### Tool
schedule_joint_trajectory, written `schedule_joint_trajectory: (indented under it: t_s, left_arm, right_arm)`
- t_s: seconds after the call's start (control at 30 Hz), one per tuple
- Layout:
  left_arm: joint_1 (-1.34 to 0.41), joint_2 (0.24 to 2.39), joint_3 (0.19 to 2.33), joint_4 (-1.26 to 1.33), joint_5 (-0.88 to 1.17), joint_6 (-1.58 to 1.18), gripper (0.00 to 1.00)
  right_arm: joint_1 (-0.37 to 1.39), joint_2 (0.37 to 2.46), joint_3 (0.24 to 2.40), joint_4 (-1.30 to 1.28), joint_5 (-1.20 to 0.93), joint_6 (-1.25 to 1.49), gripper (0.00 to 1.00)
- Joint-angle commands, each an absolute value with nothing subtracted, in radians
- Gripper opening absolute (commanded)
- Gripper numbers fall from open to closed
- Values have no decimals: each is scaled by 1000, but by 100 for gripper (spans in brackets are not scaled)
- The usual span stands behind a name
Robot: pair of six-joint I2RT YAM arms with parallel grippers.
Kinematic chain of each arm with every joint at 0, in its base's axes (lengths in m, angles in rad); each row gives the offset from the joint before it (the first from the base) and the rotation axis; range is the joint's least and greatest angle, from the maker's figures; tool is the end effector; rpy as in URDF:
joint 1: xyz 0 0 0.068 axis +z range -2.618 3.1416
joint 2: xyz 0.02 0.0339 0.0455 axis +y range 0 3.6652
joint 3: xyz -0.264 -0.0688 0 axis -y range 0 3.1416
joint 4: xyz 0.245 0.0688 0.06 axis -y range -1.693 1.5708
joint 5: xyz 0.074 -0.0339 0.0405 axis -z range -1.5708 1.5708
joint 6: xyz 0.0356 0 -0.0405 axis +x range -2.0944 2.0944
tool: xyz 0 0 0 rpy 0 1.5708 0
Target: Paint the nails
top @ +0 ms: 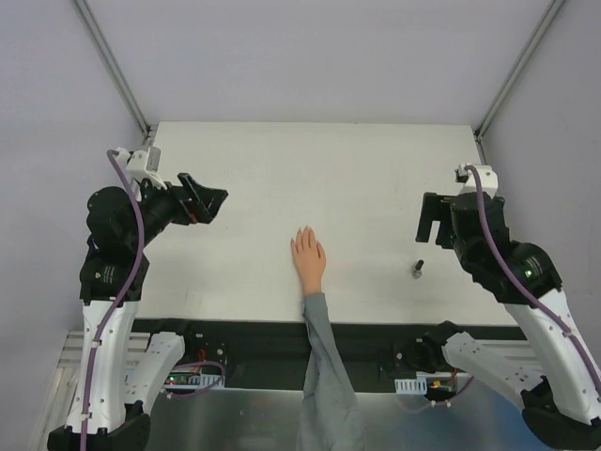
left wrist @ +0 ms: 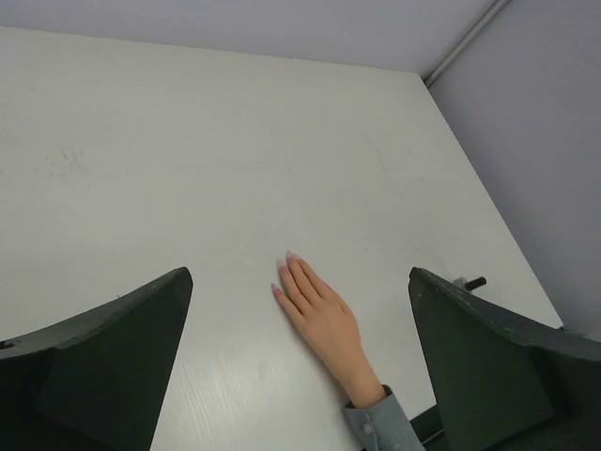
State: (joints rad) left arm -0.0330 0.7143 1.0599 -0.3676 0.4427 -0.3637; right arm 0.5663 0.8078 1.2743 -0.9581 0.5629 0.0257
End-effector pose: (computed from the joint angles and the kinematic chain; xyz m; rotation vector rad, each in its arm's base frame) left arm 0.1363 -0.0198 0.4236 0.0836 1.6280 -0.6581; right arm 0.1124 0.0490 0.4189 -0.1961 1.9772 -0.1994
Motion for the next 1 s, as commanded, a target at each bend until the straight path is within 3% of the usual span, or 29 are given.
schedule_joint_trajectory:
  t_s: [0.0, 0.17, 0.37, 0.7, 0.77, 0.97]
  left_arm:
    - [-32, 727, 1074, -387, 538, -397, 99]
    - [-32, 741, 1060, -387, 569, -397, 99]
    - [-32, 761, 1043, -387, 623, -391, 99]
    - [-34, 776, 999, -385, 664, -380, 99]
    - [-34, 781, 1000, -387, 669, -376, 99]
    - [-34, 784, 986, -387, 696, -373, 99]
  right_arm:
    - [561, 877, 1298, -1046, 604, 89, 96]
    - [540, 942, 1235, -1023, 565, 133, 96]
    - [306, 1057, 1128, -1045, 428, 256, 96]
    - [212, 951, 916, -924, 353, 351, 99]
    - [213, 963, 891, -884, 293, 321, 89]
    - [213, 1124, 907, -850, 276, 247, 73]
